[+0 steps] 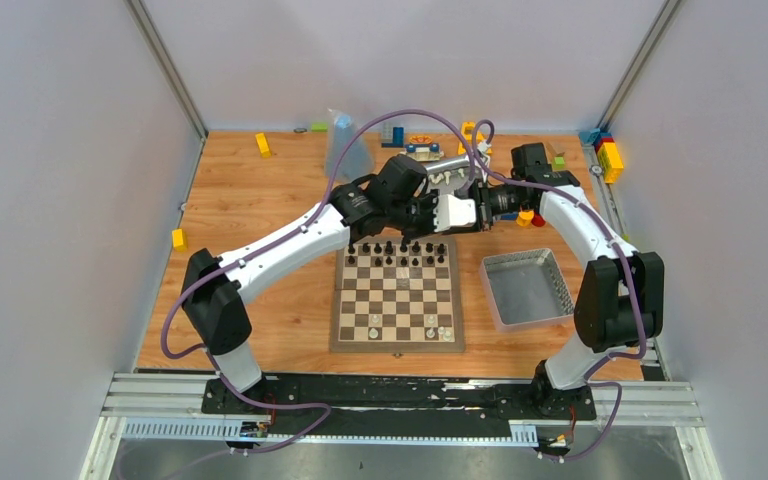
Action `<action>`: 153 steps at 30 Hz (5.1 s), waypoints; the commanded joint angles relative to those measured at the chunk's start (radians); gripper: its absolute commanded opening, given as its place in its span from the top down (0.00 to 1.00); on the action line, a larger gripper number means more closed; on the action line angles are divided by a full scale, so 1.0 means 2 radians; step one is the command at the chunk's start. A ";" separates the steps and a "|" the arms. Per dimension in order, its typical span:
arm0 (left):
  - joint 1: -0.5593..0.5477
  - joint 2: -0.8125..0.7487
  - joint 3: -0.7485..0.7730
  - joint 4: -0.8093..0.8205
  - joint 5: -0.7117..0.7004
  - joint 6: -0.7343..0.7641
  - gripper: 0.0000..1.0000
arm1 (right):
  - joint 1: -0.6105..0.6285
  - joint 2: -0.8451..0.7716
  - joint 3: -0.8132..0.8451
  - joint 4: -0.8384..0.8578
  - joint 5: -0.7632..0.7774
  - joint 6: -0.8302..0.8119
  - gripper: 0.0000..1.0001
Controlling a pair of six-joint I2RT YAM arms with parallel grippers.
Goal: Set up the chess pieces on the board
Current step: Place the chess piece on the chessboard.
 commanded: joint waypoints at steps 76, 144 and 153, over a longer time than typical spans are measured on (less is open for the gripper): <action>0.123 0.166 0.038 -0.246 -0.069 -0.036 0.94 | -0.095 -0.082 -0.094 0.001 0.108 -0.082 0.48; 0.122 0.178 0.076 -0.272 -0.062 -0.048 0.64 | -0.093 -0.072 -0.092 -0.004 0.107 -0.083 0.48; 0.123 0.174 0.073 -0.268 -0.066 -0.050 0.63 | -0.093 -0.071 -0.092 -0.005 0.109 -0.083 0.48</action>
